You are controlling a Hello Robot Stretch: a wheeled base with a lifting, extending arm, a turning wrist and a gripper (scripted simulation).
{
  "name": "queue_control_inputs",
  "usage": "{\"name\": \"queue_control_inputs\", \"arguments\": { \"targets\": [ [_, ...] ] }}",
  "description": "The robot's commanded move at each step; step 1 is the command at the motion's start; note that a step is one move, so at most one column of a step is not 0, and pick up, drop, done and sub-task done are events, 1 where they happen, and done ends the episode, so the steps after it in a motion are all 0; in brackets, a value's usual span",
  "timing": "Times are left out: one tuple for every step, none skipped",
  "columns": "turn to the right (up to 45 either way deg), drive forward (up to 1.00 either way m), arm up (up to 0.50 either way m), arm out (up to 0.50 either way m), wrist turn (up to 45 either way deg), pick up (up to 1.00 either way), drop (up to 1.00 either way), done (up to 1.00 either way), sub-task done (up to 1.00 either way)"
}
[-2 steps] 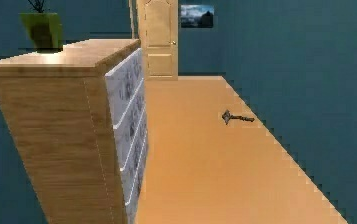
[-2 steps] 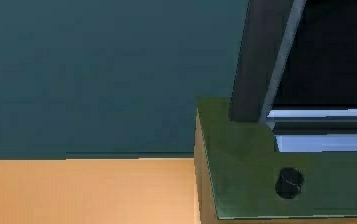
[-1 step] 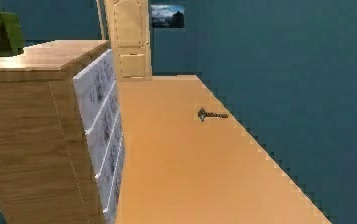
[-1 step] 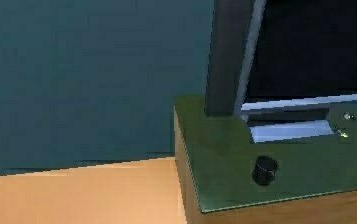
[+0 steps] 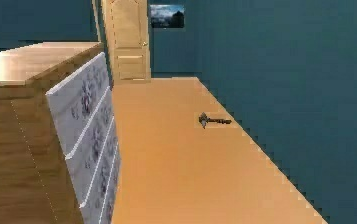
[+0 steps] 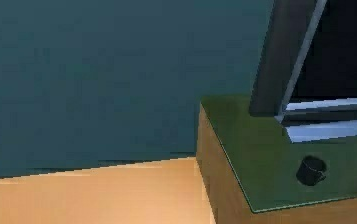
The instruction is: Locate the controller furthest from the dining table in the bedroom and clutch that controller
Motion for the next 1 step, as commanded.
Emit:
{"name": "queue_control_inputs", "arguments": {
  "targets": [
    [36.0,0.00,0.00,0.00,0.0,0.00,0.00,0.00,0.00]
  ]
}}
